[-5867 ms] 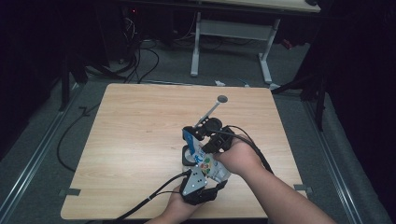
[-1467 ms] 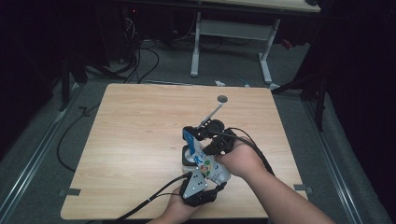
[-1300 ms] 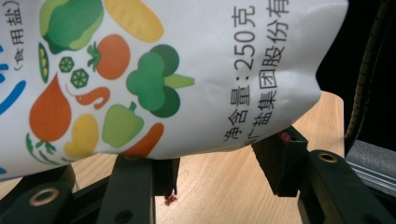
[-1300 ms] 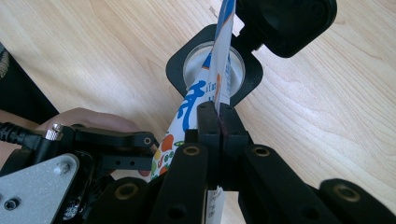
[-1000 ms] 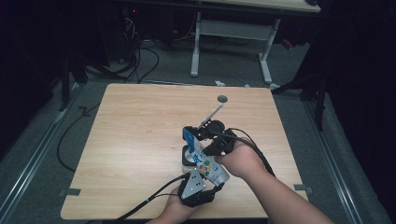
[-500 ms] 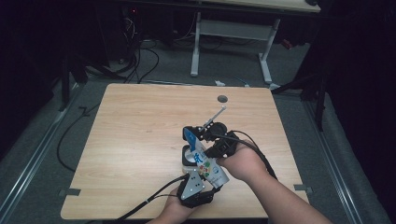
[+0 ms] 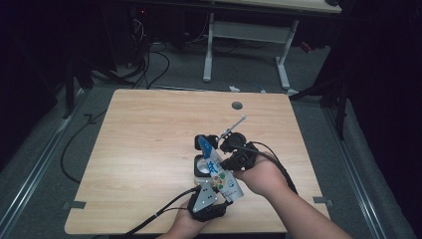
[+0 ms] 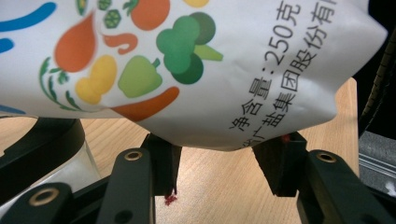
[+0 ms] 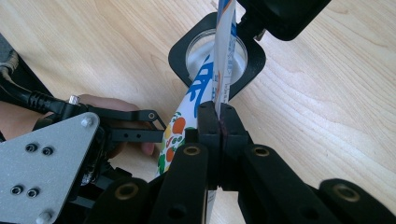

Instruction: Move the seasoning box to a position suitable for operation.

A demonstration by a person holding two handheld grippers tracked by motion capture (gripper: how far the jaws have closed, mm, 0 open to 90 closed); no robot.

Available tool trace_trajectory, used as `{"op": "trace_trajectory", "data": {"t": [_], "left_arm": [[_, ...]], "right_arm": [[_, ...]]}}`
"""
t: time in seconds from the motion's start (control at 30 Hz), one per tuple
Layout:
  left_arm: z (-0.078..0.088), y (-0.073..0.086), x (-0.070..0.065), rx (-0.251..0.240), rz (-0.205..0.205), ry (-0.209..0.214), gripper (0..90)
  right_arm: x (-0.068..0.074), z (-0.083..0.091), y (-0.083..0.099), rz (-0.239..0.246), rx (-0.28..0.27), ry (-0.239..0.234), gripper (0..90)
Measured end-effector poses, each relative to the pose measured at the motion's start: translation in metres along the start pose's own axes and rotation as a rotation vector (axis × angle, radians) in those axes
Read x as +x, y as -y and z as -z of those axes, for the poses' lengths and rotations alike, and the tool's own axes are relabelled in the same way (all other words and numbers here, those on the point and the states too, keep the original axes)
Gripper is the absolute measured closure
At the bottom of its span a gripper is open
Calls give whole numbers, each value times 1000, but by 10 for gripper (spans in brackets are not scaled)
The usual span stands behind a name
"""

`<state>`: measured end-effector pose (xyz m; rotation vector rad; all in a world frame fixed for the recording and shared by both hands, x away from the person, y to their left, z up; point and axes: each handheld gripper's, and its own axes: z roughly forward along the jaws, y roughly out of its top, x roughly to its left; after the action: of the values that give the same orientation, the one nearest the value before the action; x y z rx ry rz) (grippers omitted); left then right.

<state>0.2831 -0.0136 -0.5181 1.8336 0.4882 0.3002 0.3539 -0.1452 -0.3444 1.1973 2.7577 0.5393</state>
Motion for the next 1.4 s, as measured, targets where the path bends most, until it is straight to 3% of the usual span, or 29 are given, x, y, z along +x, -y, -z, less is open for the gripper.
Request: {"op": "trace_trajectory", "data": {"t": [0.43,0.7,0.8,1.13,1.4], "left_arm": [[1,2,-1,-2,18,28,510],[11,3,-5,-4,-25,59,433],[14,5,-5,-2,-40,58,418],[28,8,7,-6,-15,34,411],[38,11,19,-3,-12,3,412]], "right_arm": [[-2,1,4,-9,-11,0,900],[-8,12,10,-22,-37,4,900],[-11,15,13,-30,-37,18,900],[-24,16,30,-67,-48,9,900],[-38,23,44,-95,-22,46,900]]}}
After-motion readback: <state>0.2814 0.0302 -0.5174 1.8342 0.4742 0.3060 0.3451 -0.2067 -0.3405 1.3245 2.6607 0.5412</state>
